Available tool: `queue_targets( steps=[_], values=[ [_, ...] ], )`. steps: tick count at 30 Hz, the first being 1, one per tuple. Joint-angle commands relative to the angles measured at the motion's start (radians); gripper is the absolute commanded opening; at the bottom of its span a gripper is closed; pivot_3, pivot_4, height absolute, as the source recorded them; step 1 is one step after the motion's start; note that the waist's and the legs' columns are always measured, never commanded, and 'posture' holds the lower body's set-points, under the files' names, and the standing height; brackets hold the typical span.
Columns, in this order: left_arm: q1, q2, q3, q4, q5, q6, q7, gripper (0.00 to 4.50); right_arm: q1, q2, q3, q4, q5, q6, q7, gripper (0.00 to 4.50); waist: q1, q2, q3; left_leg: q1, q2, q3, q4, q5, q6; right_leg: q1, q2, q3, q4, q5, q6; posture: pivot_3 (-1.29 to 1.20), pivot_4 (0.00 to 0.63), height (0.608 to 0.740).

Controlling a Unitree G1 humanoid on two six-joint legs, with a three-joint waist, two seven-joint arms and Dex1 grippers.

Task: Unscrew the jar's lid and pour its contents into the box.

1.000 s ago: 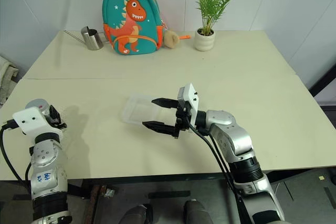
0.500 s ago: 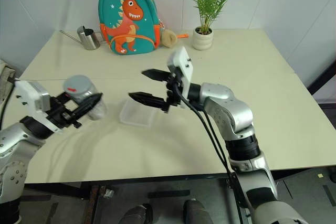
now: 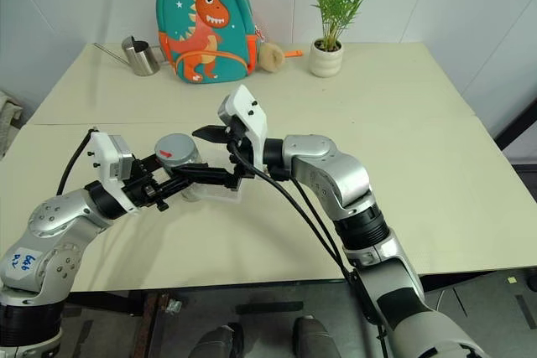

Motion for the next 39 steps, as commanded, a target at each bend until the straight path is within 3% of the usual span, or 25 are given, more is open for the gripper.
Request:
queue_targets(
  steps=[1, 10, 13, 17, 18, 23, 32, 35, 39],
  values=[
    [-0.013, -0.006, 0.005, -0.014, 0.007, -0.023, -0.010, 2.02, -0.031, 0.025, -0.006, -0.008, -0.008, -0.027, -0.006, 4.50, 0.000, 0.000, 0.000, 0.001, 0.000, 0.001, 0.001, 0.000, 0.000, 0.000, 0.000, 0.000, 0.001, 0.000, 0.000, 0.00, 0.150, 0.740],
    [-0.010, -0.025, -0.013, -0.001, 0.026, -0.033, -0.021, 2.02, -0.038, 0.047, -0.036, -0.009, -0.007, -0.031, -0.025, 4.50, 0.000, 0.000, 0.000, 0.001, 0.000, 0.001, 0.003, 0.001, 0.000, 0.000, 0.000, 0.000, 0.004, 0.000, 0.000, 0.00, 0.150, 0.740],
    [-0.011, -0.031, -0.012, -0.001, 0.029, -0.034, -0.022, 2.02, -0.039, 0.050, -0.040, -0.008, -0.002, -0.028, -0.026, 3.90, 0.000, 0.000, 0.000, 0.001, 0.000, 0.001, 0.003, 0.001, 0.000, -0.001, 0.000, 0.000, 0.004, 0.000, 0.000, 0.00, 0.150, 0.740],
    [-0.013, -0.036, -0.015, 0.001, 0.033, -0.036, -0.020, 2.02, -0.032, 0.050, -0.035, -0.015, 0.001, -0.033, -0.011, 2.60, 0.000, 0.000, 0.000, 0.001, 0.000, 0.001, 0.003, 0.001, 0.000, -0.001, 0.000, 0.000, 0.004, 0.000, 0.000, 0.00, 0.150, 0.740],
    [-0.015, -0.037, -0.016, 0.002, 0.032, -0.036, -0.019, 2.02, -0.031, 0.052, -0.036, -0.017, 0.004, -0.034, -0.008, 2.52, 0.001, 0.000, 0.000, 0.001, 0.000, 0.001, 0.003, 0.001, 0.000, -0.001, 0.000, 0.000, 0.004, 0.000, 0.000, 0.00, 0.150, 0.740],
    [-0.018, -0.042, -0.012, 0.003, 0.028, -0.039, -0.017, 2.02, -0.026, 0.055, -0.034, -0.021, 0.005, -0.038, -0.001, 2.53, 0.000, 0.000, 0.000, 0.001, 0.000, 0.001, 0.003, 0.001, 0.000, -0.001, 0.000, 0.000, 0.004, 0.000, 0.000, 0.00, 0.150, 0.740],
    [-0.144, -0.004, -0.016, 0.024, -0.175, 0.097, -0.186, 2.02, -0.092, -0.059, -0.033, 0.038, 0.103, -0.137, 0.428, 2.53, 0.002, 0.000, 0.000, 0.000, -0.001, 0.001, 0.006, 0.001, 0.001, 0.000, 0.001, -0.002, 0.004, 0.001, 0.002, 0.00, 0.150, 0.740],
    [-0.175, 0.028, -0.032, -0.008, -0.267, 0.188, -0.250, 2.02, -0.152, -0.081, -0.031, 0.099, 0.102, -0.148, 0.508, 2.53, -0.004, 0.000, 0.000, 0.001, 0.000, 0.002, 0.007, 0.001, 0.001, 0.000, 0.002, 0.000, 0.007, 0.001, 0.002, 0.00, 0.150, 0.740],
    [-0.180, 0.053, -0.030, -0.015, -0.277, 0.215, -0.282, 2.02, -0.177, -0.083, -0.033, 0.143, 0.082, -0.169, 0.530, 2.53, -0.004, 0.000, 0.000, 0.002, 0.002, 0.002, 0.007, 0.001, 0.001, 0.000, 0.003, 0.000, 0.007, 0.001, 0.002, 0.00, 0.150, 0.740]
  ],
)
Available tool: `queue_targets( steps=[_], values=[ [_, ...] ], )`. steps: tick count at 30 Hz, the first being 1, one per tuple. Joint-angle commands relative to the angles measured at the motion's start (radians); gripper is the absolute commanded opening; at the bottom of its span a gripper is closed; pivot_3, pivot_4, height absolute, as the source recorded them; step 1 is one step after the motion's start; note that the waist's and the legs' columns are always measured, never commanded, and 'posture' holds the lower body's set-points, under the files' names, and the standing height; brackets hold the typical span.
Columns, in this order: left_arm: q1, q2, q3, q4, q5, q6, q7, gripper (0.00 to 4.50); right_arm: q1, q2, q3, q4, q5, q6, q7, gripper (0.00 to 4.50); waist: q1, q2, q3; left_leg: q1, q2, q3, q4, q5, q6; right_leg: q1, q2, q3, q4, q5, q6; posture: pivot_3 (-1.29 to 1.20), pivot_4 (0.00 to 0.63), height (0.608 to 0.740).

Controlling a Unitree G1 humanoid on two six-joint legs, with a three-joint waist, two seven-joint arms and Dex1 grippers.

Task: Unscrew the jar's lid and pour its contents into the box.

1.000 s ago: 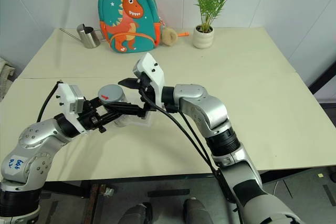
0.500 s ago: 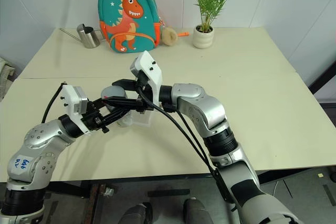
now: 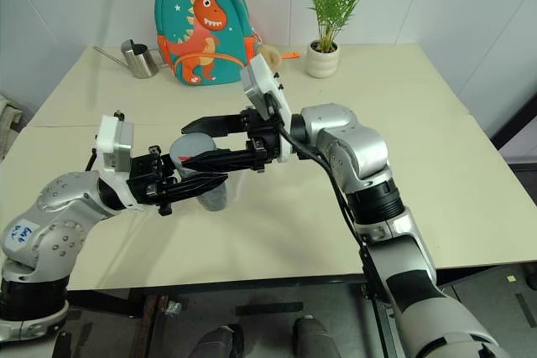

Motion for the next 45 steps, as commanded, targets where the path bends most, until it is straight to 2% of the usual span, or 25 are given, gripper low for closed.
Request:
queue_targets(
  steps=[1, 8, 10, 14, 19, 30, 36, 45],
  values=[
    [-0.013, 0.011, 0.010, -0.015, -0.049, 0.027, -0.022, 2.02, -0.029, 0.015, 0.018, -0.013, -0.011, -0.038, 0.039, 2.53, 0.001, 0.000, 0.000, 0.000, 0.000, 0.000, 0.000, 0.000, 0.000, 0.000, 0.000, 0.000, 0.000, 0.000, 0.000, 0.00, 0.150, 0.740],
    [-0.009, 0.001, 0.031, -0.012, -0.023, 0.009, -0.006, 2.02, -0.012, 0.018, 0.005, -0.025, -0.014, -0.023, 0.003, 2.53, 0.006, 0.000, 0.000, -0.001, -0.001, 0.000, 0.001, 0.000, 0.000, 0.000, -0.002, 0.000, 0.000, 0.000, 0.000, 0.00, 0.150, 0.740],
    [-0.007, 0.002, 0.047, -0.007, -0.016, 0.001, 0.002, 2.02, -0.009, 0.014, -0.008, -0.031, 0.000, 0.004, -0.014, 3.27, 0.006, 0.000, 0.000, -0.001, -0.001, 0.000, 0.001, 0.000, 0.000, 0.000, -0.002, 0.000, 0.000, 0.000, 0.000, 0.00, 0.150, 0.740],
    [-0.003, 0.034, 0.074, 0.021, 0.026, -0.029, -0.005, 2.02, -0.014, -0.006, -0.032, -0.028, 0.000, 0.006, -0.029, 4.49, 0.005, 0.000, 0.000, -0.001, -0.001, 0.000, 0.001, 0.000, 0.000, 0.000, -0.002, 0.000, 0.000, 0.000, 0.000, 0.00, 0.150, 0.740],
    [0.011, 0.051, 0.091, 0.030, 0.026, -0.030, -0.006, 2.02, -0.012, -0.017, -0.043, -0.021, -0.030, -0.045, -0.062, 4.49, 0.006, 0.000, 0.000, -0.001, -0.002, 0.000, 0.001, 0.000, 0.000, 0.000, -0.002, 0.000, -0.001, 0.000, 0.000, 0.00, 0.150, 0.740],
    [0.039, 0.031, 0.053, 0.027, 0.078, -0.067, -0.003, 2.02, 0.008, 0.064, 0.026, -0.082, -0.090, -0.053, -0.174, 4.49, 0.006, 0.000, 0.000, -0.001, -0.002, 0.000, 0.001, 0.000, 0.000, -0.001, -0.003, 0.000, -0.001, 0.000, 0.000, 0.00, 0.150, 0.740],
    [0.019, 0.009, 0.033, 0.026, 0.087, -0.069, 0.010, 2.02, -0.029, 0.126, 0.027, -0.002, -0.132, -0.084, -0.228, 4.49, 0.005, 0.000, 0.000, -0.001, -0.001, 0.000, 0.001, 0.000, 0.000, -0.001, -0.002, 0.000, 0.000, 0.000, 0.000, 0.00, 0.150, 0.740],
    [0.033, 0.001, 0.029, 0.004, 0.082, -0.065, 0.029, 2.02, -0.067, 0.111, 0.004, 0.104, -0.159, -0.138, -0.218, 4.49, 0.004, 0.000, 0.000, -0.001, -0.001, 0.000, 0.001, 0.000, 0.000, -0.001, -0.003, 0.000, 0.000, 0.000, 0.000, 0.00, 0.150, 0.740]
  ],
)
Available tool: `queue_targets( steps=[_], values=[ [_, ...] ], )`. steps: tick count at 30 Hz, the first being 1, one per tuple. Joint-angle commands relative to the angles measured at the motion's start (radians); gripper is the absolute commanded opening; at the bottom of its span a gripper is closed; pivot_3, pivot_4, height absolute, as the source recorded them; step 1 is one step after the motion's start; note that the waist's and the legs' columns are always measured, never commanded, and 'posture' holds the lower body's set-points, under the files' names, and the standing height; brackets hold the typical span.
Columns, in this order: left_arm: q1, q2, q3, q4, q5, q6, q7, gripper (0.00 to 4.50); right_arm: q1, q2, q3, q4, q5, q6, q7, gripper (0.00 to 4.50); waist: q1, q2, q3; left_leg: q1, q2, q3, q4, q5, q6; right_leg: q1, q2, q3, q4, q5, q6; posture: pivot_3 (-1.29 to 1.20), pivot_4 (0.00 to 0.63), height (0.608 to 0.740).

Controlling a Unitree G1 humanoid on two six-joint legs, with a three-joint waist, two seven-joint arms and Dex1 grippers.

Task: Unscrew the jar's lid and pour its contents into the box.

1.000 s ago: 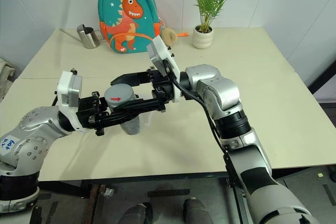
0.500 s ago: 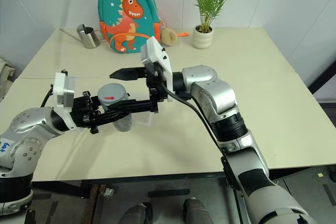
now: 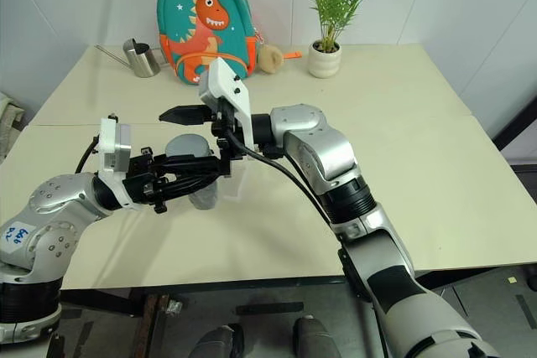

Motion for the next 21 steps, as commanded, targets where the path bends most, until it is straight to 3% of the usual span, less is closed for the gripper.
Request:
queue_targets(
  steps=[1, 13, 21],
  values=[
    [0.003, 0.000, 0.010, -0.040, -0.014, -0.017, -0.011, 2.02, -0.040, -0.015, -0.047, 0.039, -0.015, -0.039, -0.013, 4.49, 0.000, 0.000, 0.000, 0.000, 0.000, 0.000, 0.000, 0.000, 0.000, 0.000, 0.000, 0.000, 0.000, 0.000, 0.000, 0.00, 0.150, 0.740],
    [0.023, 0.006, 0.021, -0.055, -0.031, -0.015, 0.004, 2.02, -0.049, -0.189, -0.097, 0.206, -0.036, -0.131, 0.087, 4.49, 0.001, 0.000, 0.000, 0.000, 0.000, 0.000, 0.000, 0.000, 0.000, 0.000, 0.000, 0.000, 0.000, 0.000, 0.000, 0.00, 0.150, 0.740],
    [0.025, 0.011, 0.039, -0.045, -0.022, -0.020, -0.015, 2.02, -0.031, -0.261, -0.136, 0.195, -0.001, -0.064, 0.155, 4.49, -0.005, 0.000, 0.000, 0.000, 0.000, 0.003, 0.000, 0.000, 0.001, 0.000, 0.000, 0.002, -0.001, 0.000, 0.000, 0.00, 0.150, 0.740]
  ],
)
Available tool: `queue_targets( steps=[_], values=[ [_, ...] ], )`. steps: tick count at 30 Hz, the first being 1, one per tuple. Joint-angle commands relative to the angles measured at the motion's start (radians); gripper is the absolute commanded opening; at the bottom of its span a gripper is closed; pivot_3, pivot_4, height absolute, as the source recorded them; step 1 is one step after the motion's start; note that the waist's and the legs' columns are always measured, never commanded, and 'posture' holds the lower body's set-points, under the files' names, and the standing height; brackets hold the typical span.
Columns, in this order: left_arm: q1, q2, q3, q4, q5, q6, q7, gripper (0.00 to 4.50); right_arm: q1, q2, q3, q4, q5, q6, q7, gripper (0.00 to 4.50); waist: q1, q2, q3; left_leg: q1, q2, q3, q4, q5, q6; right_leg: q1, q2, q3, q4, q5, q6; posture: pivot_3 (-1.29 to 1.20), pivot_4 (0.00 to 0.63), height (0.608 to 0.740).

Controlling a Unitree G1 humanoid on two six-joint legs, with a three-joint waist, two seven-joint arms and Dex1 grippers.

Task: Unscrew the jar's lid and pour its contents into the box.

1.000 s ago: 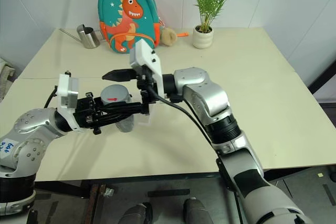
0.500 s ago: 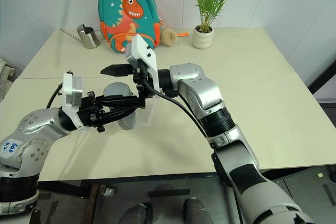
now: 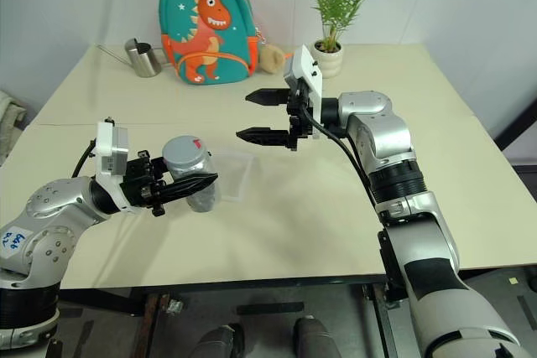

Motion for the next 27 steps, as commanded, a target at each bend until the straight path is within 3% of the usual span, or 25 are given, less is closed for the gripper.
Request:
queue_targets(
  steps=[1, 7, 10, 27],
  values=[
    [-0.009, 0.012, 0.023, -0.021, -0.010, -0.025, -0.018, 2.02, 0.008, -0.022, -0.038, -0.078, 0.053, 0.068, 0.041, 4.49, -0.001, 0.000, 0.000, 0.000, 0.001, 0.000, 0.000, 0.000, 0.000, 0.000, 0.001, 0.000, 0.000, 0.000, 0.000, 0.00, 0.150, 0.740],
    [-0.025, 0.008, 0.014, 0.001, 0.004, -0.034, -0.029, 2.02, 0.059, 0.036, -0.042, -0.309, 0.170, 0.247, 0.010, 4.49, 0.000, 0.000, 0.000, 0.000, 0.002, 0.000, 0.000, 0.000, 0.000, 0.000, 0.001, 0.000, 0.000, 0.000, 0.000, 0.00, 0.150, 0.740],
    [-0.033, 0.005, 0.006, 0.005, 0.007, -0.035, -0.031, 2.02, 0.074, 0.067, -0.001, -0.377, 0.147, 0.265, -0.036, 4.49, 0.005, 0.000, 0.000, 0.000, 0.002, -0.001, 0.001, 0.000, 0.000, 0.000, 0.001, -0.001, 0.001, 0.000, 0.000, 0.00, 0.150, 0.740],
    [-0.025, -0.002, -0.003, -0.003, 0.011, -0.037, -0.029, 2.02, 0.035, 0.192, 0.074, -0.375, 0.096, 0.254, -0.138, 4.49, 0.007, 0.000, 0.000, -0.001, 0.000, -0.001, 0.003, 0.000, 0.000, 0.000, -0.001, -0.001, 0.001, 0.000, 0.000, 0.00, 0.150, 0.740]
  ],
)
